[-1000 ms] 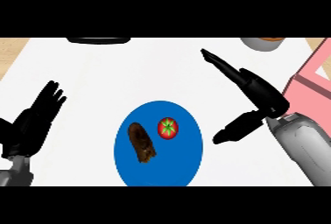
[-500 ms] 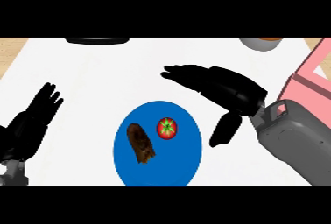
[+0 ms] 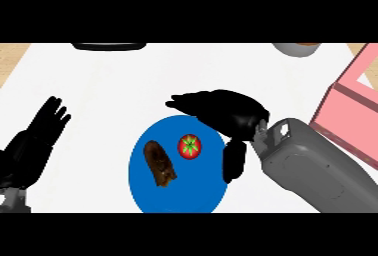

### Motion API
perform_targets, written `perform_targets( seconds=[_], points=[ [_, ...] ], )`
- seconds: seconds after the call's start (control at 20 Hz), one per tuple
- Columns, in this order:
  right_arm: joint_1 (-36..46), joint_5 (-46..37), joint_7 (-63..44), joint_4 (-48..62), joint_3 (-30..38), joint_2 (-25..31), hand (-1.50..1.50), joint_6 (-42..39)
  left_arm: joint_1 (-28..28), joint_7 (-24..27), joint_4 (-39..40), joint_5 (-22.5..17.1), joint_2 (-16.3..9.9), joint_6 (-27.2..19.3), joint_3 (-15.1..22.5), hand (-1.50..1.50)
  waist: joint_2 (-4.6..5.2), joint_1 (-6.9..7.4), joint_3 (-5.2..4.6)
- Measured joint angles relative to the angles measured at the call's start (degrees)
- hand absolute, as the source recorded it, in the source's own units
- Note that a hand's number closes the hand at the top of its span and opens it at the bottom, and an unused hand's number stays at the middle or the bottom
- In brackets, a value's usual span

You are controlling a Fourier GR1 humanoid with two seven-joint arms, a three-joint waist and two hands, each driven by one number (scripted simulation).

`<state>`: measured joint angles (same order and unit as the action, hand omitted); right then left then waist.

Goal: Pick the tomato from the plate and place it in the cardboard box

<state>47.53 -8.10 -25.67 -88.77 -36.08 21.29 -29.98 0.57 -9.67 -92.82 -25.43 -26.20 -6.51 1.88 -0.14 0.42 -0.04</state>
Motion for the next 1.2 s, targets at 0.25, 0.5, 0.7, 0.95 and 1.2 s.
perform_targets(
  seconds=[0.25,0.5,0.7,0.95,1.2],
  points=[
    [-1.03,-3.03,-2.41,1.37,0.91,-3.30,-1.50,-3.84,1.74,-0.76,1.99,0.24,0.27,1.70,-2.10,0.00,0.09,-0.17,0.02],
    [-4.27,-7.60,-0.72,1.70,2.15,-4.76,-1.50,-6.53,1.03,-1.34,0.69,1.64,1.88,2.23,-2.69,0.00,0.11,-0.15,0.03],
    [-5.26,-11.14,1.19,3.06,4.07,-6.76,-1.50,-8.29,0.08,-2.13,-0.56,2.58,2.60,3.03,-3.76,0.00,0.12,-0.08,0.04],
    [-6.22,-15.02,5.32,3.64,6.42,-8.33,-1.50,-9.16,0.04,-3.38,-1.62,3.61,3.61,3.63,-4.85,0.00,0.14,-0.10,0.04],
    [-6.79,-19.54,6.63,3.66,6.75,-11.61,-1.50,-9.32,-0.84,-3.00,-1.61,4.52,4.71,5.14,-5.98,0.00,0.12,-0.08,0.03]
  ],
)
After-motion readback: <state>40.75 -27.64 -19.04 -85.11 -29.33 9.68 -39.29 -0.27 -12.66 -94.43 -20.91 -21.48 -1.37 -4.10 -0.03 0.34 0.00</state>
